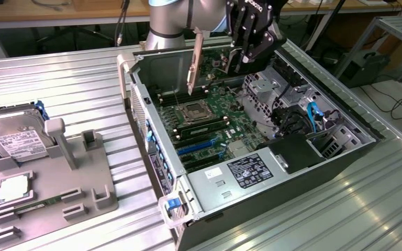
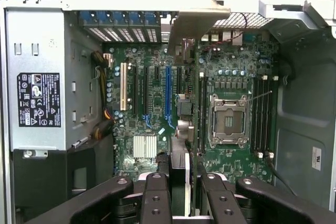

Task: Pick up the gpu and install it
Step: 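Insert the gpu into the slot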

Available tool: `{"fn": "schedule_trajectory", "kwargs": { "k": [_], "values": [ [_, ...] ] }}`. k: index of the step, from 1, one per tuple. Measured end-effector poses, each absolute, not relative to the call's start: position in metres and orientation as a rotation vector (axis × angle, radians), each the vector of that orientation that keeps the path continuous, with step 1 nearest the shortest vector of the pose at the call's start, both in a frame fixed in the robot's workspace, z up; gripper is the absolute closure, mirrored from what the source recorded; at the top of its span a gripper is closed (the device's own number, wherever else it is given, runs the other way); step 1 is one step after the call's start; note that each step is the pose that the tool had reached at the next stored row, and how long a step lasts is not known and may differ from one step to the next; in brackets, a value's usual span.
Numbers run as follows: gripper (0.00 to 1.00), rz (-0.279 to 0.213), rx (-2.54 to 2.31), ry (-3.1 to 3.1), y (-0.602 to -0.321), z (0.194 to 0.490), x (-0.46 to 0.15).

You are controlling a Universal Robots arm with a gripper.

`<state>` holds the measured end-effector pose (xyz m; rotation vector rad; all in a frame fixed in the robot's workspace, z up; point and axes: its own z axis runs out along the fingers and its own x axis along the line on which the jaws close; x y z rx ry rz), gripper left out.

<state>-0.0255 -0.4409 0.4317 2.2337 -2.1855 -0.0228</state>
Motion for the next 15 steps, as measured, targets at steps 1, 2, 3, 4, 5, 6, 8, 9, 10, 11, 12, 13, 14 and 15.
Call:
{"fn": "schedule_trajectory", "kwargs": {
  "k": [1, 2, 3, 4, 5, 6, 8, 9, 10, 11, 12, 13, 14, 15],
  "values": [
    [0.73, -0.023, 2.234, -2.185, -0.4409, 0.4311, -0.0255],
    [0.73, -0.025, 2.235, -2.186, -0.441, 0.4306, -0.0256],
    [0.73, -0.027, 2.236, -2.187, -0.441, 0.4301, -0.0256],
    [0.73, -0.03, 2.238, -2.187, -0.441, 0.4295, -0.0256],
    [0.73, -0.03, 2.243, -2.183, -0.4409, 0.429, -0.0255],
    [0.73, -0.03, 2.248, -2.178, -0.4409, 0.4287, -0.0255],
    [0.73, -0.027, 2.255, -2.174, -0.4409, 0.4278, -0.0255],
    [0.73, -0.025, 2.256, -2.174, -0.4409, 0.4274, -0.0255],
    [0.73, -0.023, 2.258, -2.174, -0.4409, 0.427, -0.0255],
    [0.73, -0.021, 2.259, -2.175, -0.4409, 0.4265, -0.0255],
    [0.73, -0.018, 2.261, -2.176, -0.4409, 0.426, -0.0255],
    [0.73, -0.015, 2.263, -2.176, -0.4409, 0.4256, -0.0255],
    [0.73, -0.013, 2.264, -2.176, -0.4409, 0.4253, -0.0255],
    [0.73, -0.013, 2.265, -2.176, -0.441, 0.4251, -0.0255]
  ]
}}
